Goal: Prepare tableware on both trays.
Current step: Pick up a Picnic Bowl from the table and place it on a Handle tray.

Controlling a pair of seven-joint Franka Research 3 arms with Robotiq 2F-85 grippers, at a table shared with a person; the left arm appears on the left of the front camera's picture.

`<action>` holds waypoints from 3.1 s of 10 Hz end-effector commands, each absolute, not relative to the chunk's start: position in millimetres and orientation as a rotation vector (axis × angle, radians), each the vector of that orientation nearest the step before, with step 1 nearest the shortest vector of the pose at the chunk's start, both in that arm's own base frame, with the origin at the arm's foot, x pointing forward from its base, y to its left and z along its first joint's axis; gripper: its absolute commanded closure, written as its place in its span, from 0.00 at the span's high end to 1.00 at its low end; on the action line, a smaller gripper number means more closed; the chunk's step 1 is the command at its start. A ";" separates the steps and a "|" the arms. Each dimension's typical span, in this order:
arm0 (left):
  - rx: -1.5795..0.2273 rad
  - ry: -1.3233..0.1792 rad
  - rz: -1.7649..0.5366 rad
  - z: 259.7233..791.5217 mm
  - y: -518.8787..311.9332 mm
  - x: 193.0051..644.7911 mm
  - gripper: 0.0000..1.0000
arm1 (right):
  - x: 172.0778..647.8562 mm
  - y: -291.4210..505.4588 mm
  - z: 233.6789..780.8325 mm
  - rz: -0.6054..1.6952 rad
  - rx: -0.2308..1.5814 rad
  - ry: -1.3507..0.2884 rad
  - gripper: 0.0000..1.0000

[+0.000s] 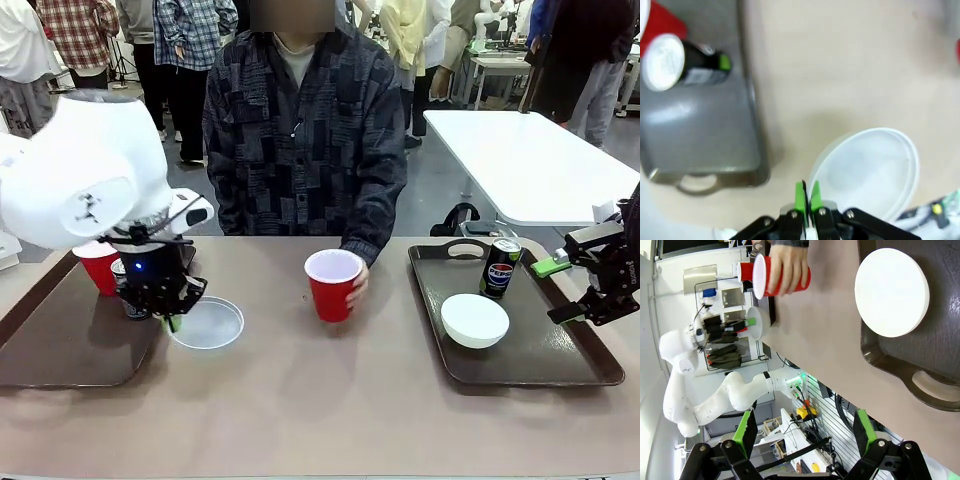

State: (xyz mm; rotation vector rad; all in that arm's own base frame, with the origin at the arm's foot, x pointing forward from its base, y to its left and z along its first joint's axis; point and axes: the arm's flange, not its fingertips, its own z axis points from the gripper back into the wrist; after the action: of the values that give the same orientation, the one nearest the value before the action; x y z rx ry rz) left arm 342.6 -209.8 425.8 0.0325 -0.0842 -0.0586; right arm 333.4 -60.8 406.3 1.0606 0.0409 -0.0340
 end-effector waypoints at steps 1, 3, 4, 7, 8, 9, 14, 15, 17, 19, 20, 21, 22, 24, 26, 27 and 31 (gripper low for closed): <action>0.067 -0.101 -0.070 459.6 -190.5 311.9 0.00 | 332.4 -61.5 406.6 -0.031 1.076 0.037 1.00; 0.112 -0.083 -0.063 468.2 -153.3 304.8 0.00 | 332.4 -61.5 406.6 -0.031 1.076 0.037 1.00; 0.102 -0.060 -0.031 466.4 -127.0 302.0 0.00 | 332.4 -61.5 406.6 -0.031 1.076 0.037 1.00; 0.089 -0.056 0.046 445.5 -54.0 297.3 0.00 | 332.4 -61.5 406.6 -0.031 1.076 0.037 1.00; 0.068 -0.058 0.073 435.8 -30.7 300.4 0.00 | 332.4 -61.5 406.6 -0.031 1.076 0.037 1.00; 0.048 -0.060 0.105 427.8 -17.0 300.4 0.00 | 332.4 -61.5 406.6 -0.031 1.076 0.037 1.00; 0.070 -0.015 0.160 359.9 6.5 331.8 0.00 | 332.4 -61.5 406.6 -0.031 1.076 0.037 1.00; 0.076 -0.019 0.171 352.5 4.8 333.4 0.00 | 332.4 -61.5 406.6 -0.031 1.076 0.037 1.00; 0.110 -0.017 0.206 338.3 1.9 337.9 0.00 | 332.4 -61.5 406.6 -0.031 1.076 0.037 1.00; 0.133 -0.008 0.220 335.0 -2.5 341.8 0.60 | 332.4 -61.5 406.6 -0.031 1.076 0.037 1.00; 0.136 -0.008 0.216 339.6 -4.9 339.6 0.64 | 332.4 -61.5 406.6 -0.031 1.076 0.037 1.00; 0.136 0.000 0.198 345.9 -8.7 336.9 1.00 | 332.4 -61.5 406.6 -0.031 1.076 0.037 1.00; 0.133 0.011 0.183 352.1 -13.7 334.5 0.84 | 332.4 -61.5 406.6 -0.031 1.076 0.037 1.00; 0.124 0.006 0.180 366.6 -24.3 332.4 1.00 | 332.4 -61.5 406.6 -0.031 1.076 0.037 1.00; 0.123 -0.011 0.173 384.8 -37.4 326.0 0.64 | 332.4 -61.5 406.6 -0.031 1.076 0.037 1.00; 0.119 -0.023 0.168 394.1 -45.1 322.6 0.72 | 332.4 -61.5 406.6 -0.031 1.076 0.037 1.00; 0.101 -0.027 0.144 425.5 -79.8 304.9 0.92 | 332.4 -61.5 406.6 -0.031 1.076 0.037 1.00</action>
State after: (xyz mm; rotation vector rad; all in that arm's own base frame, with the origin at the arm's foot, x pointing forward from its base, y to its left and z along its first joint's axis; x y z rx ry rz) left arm 339.4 -77.3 440.6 0.1143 -0.0350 0.1156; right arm 333.1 -62.2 406.2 1.0606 0.0396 -0.0379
